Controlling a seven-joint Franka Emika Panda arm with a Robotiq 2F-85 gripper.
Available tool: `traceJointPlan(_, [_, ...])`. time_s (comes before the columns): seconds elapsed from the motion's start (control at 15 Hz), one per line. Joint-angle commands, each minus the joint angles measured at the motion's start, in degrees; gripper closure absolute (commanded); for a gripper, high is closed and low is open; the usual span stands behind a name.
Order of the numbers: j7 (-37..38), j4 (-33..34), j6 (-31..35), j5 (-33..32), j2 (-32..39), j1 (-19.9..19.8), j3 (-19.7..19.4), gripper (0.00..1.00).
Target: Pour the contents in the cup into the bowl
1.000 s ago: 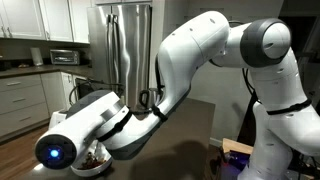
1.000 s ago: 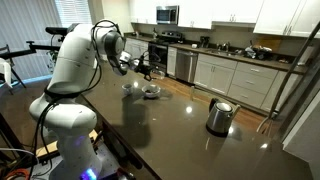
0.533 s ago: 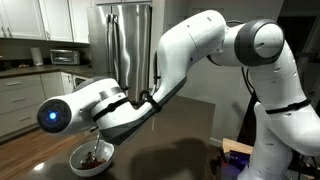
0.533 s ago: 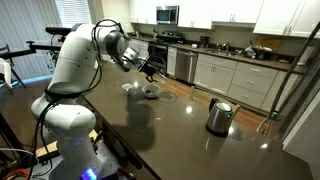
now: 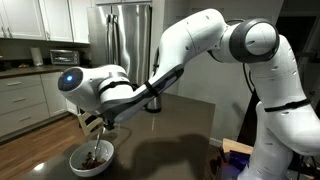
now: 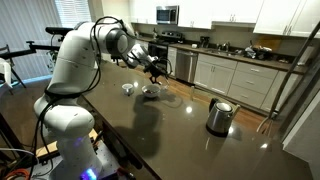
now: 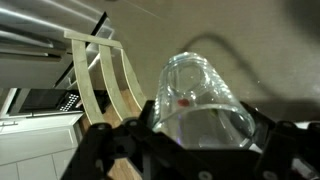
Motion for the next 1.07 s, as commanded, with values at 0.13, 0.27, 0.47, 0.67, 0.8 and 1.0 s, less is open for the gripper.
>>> traceJointPlan(0.13, [-1.31, -4.28, 9.06, 12.17, -4.68, -4.29, -2.60, 0.45])
traceJointPlan(0.27, [-0.88, -6.55, 13.05, 15.63, -5.77, -5.40, -3.98, 0.45])
traceJointPlan(0.47, [-0.07, -11.35, 20.02, 20.36, -7.59, -7.03, -6.25, 0.45])
traceJointPlan(0.67, [0.43, -16.71, 27.40, 24.23, -9.06, -8.34, -8.95, 0.45])
traceJointPlan(0.8, [0.21, -20.11, 32.33, 26.90, -9.65, -9.13, -10.65, 0.45])
traceJointPlan(1.0, [-0.87, -24.65, 39.12, 31.64, -10.16, -10.64, -12.18, 0.45])
